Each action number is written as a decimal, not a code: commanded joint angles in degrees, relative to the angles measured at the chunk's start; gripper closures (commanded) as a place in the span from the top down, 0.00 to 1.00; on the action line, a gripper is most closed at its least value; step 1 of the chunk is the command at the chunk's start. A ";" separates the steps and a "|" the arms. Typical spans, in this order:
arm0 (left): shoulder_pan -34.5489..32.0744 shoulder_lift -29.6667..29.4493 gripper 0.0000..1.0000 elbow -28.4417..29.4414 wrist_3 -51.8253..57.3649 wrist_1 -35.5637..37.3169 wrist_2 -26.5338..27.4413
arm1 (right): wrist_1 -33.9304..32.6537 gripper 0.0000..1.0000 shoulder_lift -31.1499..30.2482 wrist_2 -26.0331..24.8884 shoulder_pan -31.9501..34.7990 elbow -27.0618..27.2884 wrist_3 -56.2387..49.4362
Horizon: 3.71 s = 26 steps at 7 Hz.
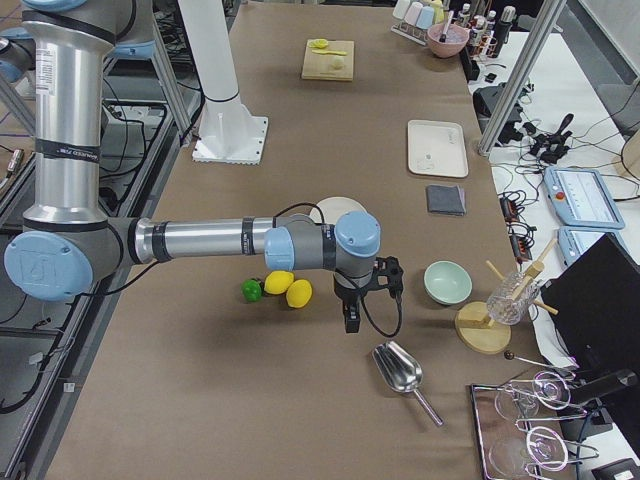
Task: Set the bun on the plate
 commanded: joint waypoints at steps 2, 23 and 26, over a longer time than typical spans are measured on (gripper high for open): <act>0.10 -0.17 0.98 0.11 0.00 0.00 -0.01 | 4.36 1.00 -1.93 0.81 0.09 0.05 0.22; 0.44 -2.63 0.98 6.00 -13.41 -19.07 -4.85 | 23.27 0.71 7.20 -2.52 -31.18 -1.69 39.60; 1.07 -3.16 0.98 6.09 -14.33 -19.08 -4.76 | 23.27 0.67 8.94 -3.67 -32.34 -4.95 39.77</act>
